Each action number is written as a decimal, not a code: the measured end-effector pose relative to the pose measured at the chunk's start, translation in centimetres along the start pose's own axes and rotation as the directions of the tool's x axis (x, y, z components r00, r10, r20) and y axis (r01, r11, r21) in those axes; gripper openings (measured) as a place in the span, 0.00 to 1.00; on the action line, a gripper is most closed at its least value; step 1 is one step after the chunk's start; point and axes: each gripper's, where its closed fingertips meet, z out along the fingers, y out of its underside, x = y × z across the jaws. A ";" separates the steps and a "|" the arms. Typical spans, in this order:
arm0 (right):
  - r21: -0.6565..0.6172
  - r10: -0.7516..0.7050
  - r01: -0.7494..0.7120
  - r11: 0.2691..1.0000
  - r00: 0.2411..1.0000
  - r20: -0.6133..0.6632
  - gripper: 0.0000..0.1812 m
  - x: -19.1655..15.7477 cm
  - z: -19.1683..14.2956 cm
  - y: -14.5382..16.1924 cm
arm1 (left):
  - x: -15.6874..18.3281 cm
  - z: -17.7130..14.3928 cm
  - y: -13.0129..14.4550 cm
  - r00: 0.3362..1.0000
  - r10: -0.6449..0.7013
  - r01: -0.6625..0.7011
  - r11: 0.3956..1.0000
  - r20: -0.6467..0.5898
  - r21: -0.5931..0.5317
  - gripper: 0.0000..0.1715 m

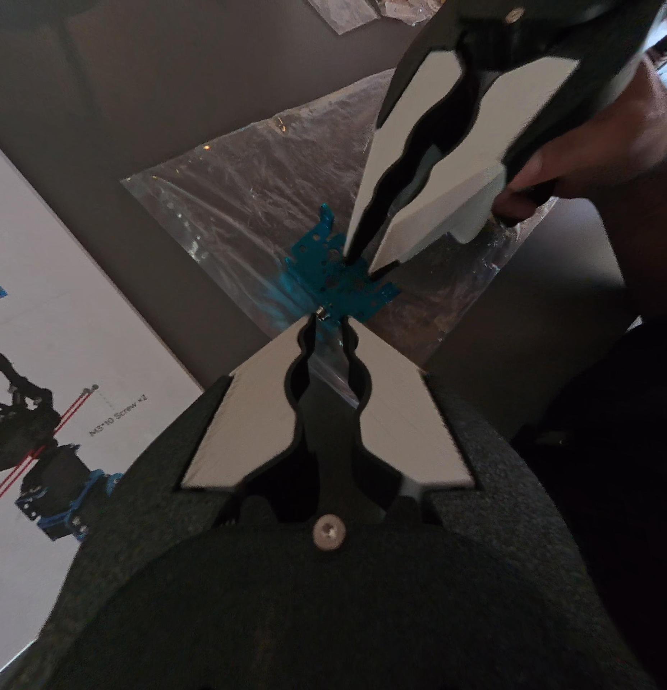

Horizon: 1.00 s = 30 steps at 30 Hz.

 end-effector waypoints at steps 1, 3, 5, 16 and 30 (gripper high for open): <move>0.006 -0.028 0.028 1.000 1.000 -0.008 0.06 -0.3 -0.3 -0.2 | 0.0 0.0 -0.1 1.000 0.003 -0.003 1.000 0.009 0.000 0.08; 0.021 -0.109 0.110 0.994 0.993 -0.044 0.05 -0.7 -0.8 -0.7 | 0.0 0.0 -0.3 1.000 -0.010 0.010 1.000 0.011 0.012 0.07; 0.045 -0.211 0.217 0.975 0.970 -0.119 0.04 -0.8 -1.4 -1.5 | 0.0 -0.2 -0.7 0.999 -0.040 0.040 0.999 -0.002 0.033 0.04; 0.015 -0.251 0.261 0.965 0.942 -0.221 0.04 0.1 -2.5 -0.3 | -0.8 -0.6 -1.3 0.999 0.036 -0.038 0.997 0.030 0.063 0.01; -0.124 -0.283 0.258 0.958 0.921 -0.269 0.06 0.0 -0.5 2.2 | -2.8 -2.7 -4.6 0.933 0.252 -0.295 0.945 0.257 0.142 0.01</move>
